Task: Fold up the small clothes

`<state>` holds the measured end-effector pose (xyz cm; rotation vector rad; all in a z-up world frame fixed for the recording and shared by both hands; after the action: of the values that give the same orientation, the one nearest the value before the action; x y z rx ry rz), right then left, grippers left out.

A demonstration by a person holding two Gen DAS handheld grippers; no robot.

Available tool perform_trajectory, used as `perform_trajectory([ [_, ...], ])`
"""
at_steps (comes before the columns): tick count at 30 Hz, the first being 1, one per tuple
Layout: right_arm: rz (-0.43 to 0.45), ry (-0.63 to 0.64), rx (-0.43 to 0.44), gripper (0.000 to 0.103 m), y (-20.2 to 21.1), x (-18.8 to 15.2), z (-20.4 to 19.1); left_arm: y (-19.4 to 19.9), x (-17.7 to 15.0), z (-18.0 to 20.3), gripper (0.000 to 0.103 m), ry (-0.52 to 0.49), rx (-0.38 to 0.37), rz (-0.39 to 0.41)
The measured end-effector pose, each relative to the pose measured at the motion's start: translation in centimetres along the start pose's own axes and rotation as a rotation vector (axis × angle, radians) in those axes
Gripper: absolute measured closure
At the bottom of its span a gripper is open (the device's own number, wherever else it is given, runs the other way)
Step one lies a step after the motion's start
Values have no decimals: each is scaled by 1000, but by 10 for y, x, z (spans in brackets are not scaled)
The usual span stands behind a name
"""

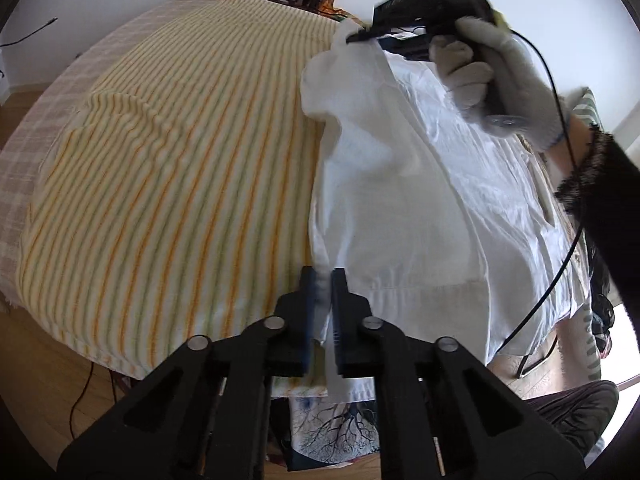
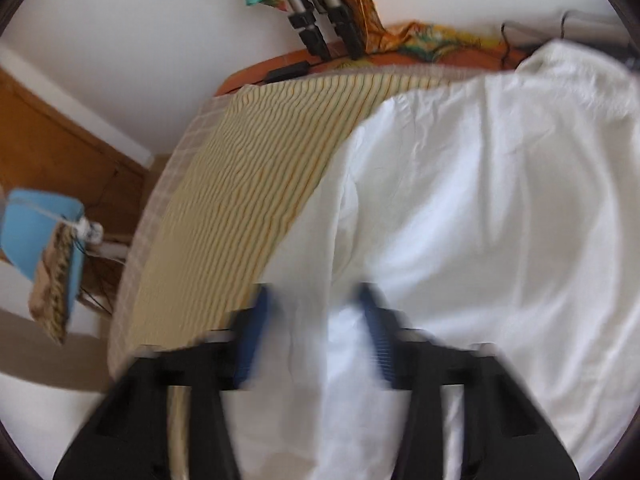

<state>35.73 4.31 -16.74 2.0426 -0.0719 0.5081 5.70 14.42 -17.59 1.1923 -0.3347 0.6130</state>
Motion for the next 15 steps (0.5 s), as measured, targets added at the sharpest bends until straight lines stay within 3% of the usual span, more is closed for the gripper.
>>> perform_trajectory([
  [2, 33, 49, -39, 99, 2, -2, -1, 1, -1, 3, 102, -18, 4, 6],
  [5, 46, 77, -167, 100, -1, -4, 8, 4, -1, 2, 102, 7, -7, 6],
  [8, 57, 79, -198, 91, 19, -2, 6, 9, 0, 1, 103, 17, -18, 14],
  [10, 84, 136, -242, 82, 39, -2, -7, 12, 1, 3, 103, 15, -29, 24],
  [12, 90, 182, -194, 55, 57, -6, -28, 14, 1, 5, 103, 17, -43, 30],
  [15, 18, 243, -111, 46, 65, -18, -66, 18, 2, 9, 103, 19, -61, 42],
])
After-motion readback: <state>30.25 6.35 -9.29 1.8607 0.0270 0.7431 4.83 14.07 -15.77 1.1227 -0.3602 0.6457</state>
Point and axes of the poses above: each gripper's, at about its wrist camera, not at the fingertips, and y roughly against the way its jaws point, z to its right, x to its top, the point moved 1 cm from there along -y, roughly the way its jaws point, and after that the axes turned 6 degrees about z, right-handed, at the moved point
